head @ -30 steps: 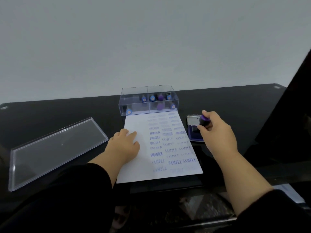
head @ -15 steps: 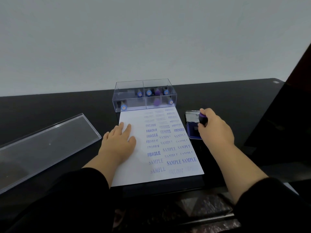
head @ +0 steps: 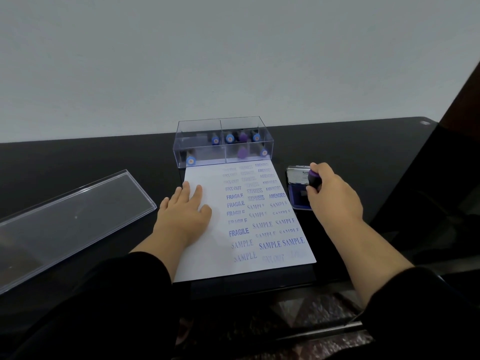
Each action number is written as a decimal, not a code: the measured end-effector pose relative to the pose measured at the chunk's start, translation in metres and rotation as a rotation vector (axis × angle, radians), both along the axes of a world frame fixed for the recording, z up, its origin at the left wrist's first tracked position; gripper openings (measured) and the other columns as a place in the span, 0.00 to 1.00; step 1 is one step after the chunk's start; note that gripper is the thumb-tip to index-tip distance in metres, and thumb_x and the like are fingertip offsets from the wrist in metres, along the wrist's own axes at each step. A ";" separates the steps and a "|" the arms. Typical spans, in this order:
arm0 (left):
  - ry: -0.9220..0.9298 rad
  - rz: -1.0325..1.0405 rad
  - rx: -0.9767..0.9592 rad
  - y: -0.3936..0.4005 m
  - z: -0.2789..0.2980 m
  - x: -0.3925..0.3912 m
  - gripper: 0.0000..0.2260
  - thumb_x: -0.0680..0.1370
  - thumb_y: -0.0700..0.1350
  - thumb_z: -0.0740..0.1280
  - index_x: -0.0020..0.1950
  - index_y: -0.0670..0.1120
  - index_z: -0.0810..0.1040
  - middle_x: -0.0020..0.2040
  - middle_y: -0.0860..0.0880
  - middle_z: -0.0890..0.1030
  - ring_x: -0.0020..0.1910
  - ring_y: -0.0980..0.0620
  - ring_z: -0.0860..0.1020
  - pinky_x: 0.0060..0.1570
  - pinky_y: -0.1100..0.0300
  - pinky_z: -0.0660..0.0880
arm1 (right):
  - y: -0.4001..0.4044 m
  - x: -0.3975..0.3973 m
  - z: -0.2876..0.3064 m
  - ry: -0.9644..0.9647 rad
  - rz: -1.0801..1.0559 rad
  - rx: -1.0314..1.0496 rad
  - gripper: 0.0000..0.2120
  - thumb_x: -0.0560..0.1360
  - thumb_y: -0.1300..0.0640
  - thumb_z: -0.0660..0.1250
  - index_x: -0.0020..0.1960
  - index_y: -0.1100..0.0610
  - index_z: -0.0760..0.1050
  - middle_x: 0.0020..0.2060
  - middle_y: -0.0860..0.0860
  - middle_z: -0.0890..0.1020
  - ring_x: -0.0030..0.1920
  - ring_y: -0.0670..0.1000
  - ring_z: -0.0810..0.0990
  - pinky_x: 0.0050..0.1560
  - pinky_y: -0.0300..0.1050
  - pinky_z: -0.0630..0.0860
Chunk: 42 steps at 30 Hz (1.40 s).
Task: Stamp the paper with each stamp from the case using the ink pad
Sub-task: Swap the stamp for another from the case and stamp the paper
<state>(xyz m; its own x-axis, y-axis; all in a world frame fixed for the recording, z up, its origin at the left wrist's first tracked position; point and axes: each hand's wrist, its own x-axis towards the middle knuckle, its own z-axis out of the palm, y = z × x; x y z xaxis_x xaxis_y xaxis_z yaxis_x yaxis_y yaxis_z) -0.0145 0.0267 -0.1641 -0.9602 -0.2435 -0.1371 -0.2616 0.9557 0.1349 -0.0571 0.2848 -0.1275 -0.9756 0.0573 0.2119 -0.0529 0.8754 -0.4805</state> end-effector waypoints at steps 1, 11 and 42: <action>-0.003 0.000 -0.003 0.000 0.000 0.000 0.25 0.82 0.54 0.43 0.78 0.52 0.42 0.78 0.48 0.40 0.77 0.49 0.42 0.74 0.50 0.42 | 0.000 0.000 0.000 0.000 0.000 0.002 0.21 0.78 0.57 0.62 0.69 0.48 0.63 0.55 0.52 0.77 0.51 0.54 0.77 0.40 0.46 0.72; -0.007 -0.004 0.004 -0.001 0.000 0.000 0.25 0.82 0.54 0.44 0.78 0.52 0.42 0.78 0.49 0.40 0.77 0.50 0.42 0.74 0.51 0.42 | 0.000 0.003 0.000 0.010 0.005 0.009 0.21 0.79 0.57 0.61 0.70 0.49 0.62 0.57 0.52 0.77 0.52 0.54 0.77 0.40 0.46 0.73; 0.028 0.052 0.071 0.000 0.001 0.000 0.28 0.82 0.53 0.46 0.78 0.45 0.41 0.78 0.47 0.39 0.77 0.50 0.39 0.74 0.54 0.40 | -0.141 -0.056 0.022 0.099 0.433 -0.145 0.17 0.77 0.57 0.63 0.66 0.50 0.66 0.48 0.52 0.80 0.48 0.55 0.78 0.47 0.53 0.78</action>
<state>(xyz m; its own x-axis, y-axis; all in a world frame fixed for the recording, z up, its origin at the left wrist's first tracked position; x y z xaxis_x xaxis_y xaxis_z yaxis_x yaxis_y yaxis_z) -0.0144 0.0269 -0.1631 -0.9501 -0.2839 -0.1292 -0.3060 0.9286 0.2101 -0.1132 0.1441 -0.1050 -0.8919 -0.3145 0.3249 -0.4501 0.6867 -0.5709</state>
